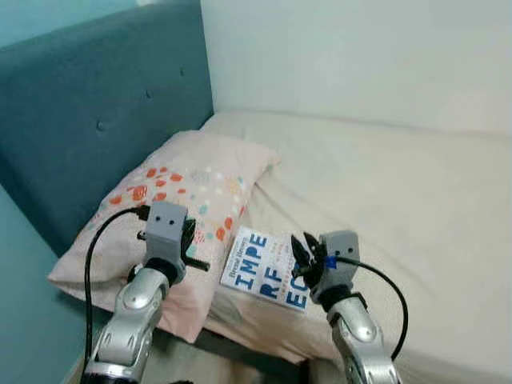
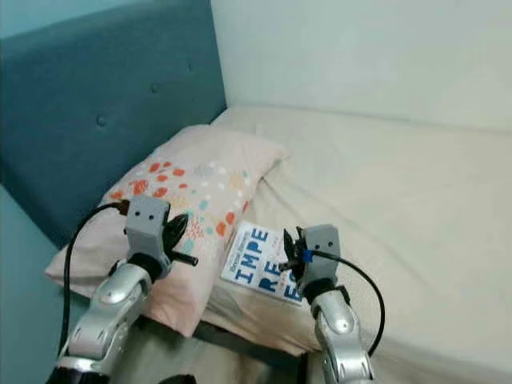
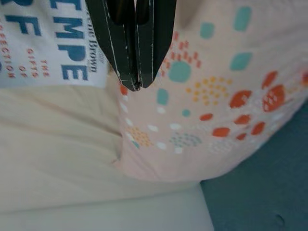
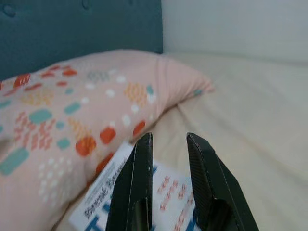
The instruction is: Clean up the room
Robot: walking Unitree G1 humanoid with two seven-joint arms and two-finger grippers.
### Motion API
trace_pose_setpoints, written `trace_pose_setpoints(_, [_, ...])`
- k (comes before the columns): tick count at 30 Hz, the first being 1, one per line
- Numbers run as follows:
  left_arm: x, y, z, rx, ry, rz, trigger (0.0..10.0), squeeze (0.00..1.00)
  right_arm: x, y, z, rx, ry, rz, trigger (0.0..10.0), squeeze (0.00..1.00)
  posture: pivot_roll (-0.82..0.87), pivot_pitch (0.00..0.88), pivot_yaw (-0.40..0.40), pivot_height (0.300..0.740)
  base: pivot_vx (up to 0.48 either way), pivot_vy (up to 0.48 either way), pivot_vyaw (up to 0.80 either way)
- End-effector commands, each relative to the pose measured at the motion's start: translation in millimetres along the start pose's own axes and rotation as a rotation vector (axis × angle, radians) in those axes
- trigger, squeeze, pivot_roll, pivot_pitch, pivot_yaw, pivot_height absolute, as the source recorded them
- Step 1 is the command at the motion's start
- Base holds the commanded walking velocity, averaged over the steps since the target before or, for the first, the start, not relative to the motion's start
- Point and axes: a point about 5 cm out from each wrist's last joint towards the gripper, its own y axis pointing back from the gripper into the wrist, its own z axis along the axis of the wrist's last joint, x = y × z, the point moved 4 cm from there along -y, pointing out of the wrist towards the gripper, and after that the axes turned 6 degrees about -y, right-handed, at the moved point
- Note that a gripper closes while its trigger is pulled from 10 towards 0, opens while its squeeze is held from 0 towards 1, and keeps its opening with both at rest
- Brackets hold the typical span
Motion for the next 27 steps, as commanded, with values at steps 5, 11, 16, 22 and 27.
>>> trace_pose_setpoints(5, [8.4, 3.7, -6.8, 0.019, 0.003, 0.011, 10.0, 0.00, -4.9, -1.7, 8.5, -0.001, 0.021, 0.002, 10.0, 0.00, -0.02, 0.004, -0.003, 0.692, 0.000, 0.000, 0.00])
trace_pose_setpoints(11, [6.8, 3.9, -4.8, -0.010, 0.011, -0.002, 10.0, 0.00, -15.5, -1.3, 12.4, 0.005, 0.046, -0.025, 10.0, 0.00, -0.03, 0.002, -0.007, 0.727, 0.000, 0.000, 0.00])
trace_pose_setpoints(16, [9.6, 2.7, -2.1, -0.025, 0.038, 0.014, 10.0, 0.00, -20.6, 0.0, 13.1, 0.007, 0.043, -0.044, 10.0, 0.00, -0.03, 0.000, -0.004, 0.740, 0.000, 0.000, 0.00])
trace_pose_setpoints(22, [8.3, 1.9, -1.8, -0.024, 0.048, 0.009, 10.0, 0.00, -24.0, 1.6, 10.2, 0.025, 0.012, -0.076, 10.0, 0.00, -0.03, 0.000, 0.003, 0.740, 0.000, 0.000, 0.00])
trace_pose_setpoints(27, [5.3, 1.6, -6.9, -0.004, 0.051, 0.005, 10.0, 0.00, -25.5, 6.5, 2.2, 0.056, 0.018, -0.090, 10.0, 0.00, -0.03, 0.000, 0.005, 0.740, 0.000, 0.000, 0.00])
